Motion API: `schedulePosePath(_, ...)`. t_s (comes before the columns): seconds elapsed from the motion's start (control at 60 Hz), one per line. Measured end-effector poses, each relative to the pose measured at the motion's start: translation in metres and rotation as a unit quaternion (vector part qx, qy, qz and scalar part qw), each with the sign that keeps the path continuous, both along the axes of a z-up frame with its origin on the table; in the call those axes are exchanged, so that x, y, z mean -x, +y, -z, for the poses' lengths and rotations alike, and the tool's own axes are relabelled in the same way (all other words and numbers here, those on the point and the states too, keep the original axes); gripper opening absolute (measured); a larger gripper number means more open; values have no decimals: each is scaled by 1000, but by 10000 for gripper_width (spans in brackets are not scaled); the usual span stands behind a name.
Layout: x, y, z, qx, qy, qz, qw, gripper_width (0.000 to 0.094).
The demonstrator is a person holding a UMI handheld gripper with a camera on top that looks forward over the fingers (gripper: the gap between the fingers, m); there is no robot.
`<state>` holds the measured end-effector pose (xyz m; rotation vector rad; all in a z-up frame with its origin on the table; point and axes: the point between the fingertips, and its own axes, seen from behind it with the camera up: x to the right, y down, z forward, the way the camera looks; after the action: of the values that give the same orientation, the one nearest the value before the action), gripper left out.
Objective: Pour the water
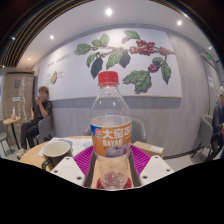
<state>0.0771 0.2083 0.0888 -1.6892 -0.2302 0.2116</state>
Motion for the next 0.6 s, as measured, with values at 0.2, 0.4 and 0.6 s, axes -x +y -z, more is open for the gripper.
schedulePosePath(0.2,-5,-27,5,34,-7,-9,999,845)
schedulePosePath(0.4,-24,-101,16,60,-19,-20,998,851)
schedulePosePath(0.6,-25,-206,26,95,20,-58,994,850)
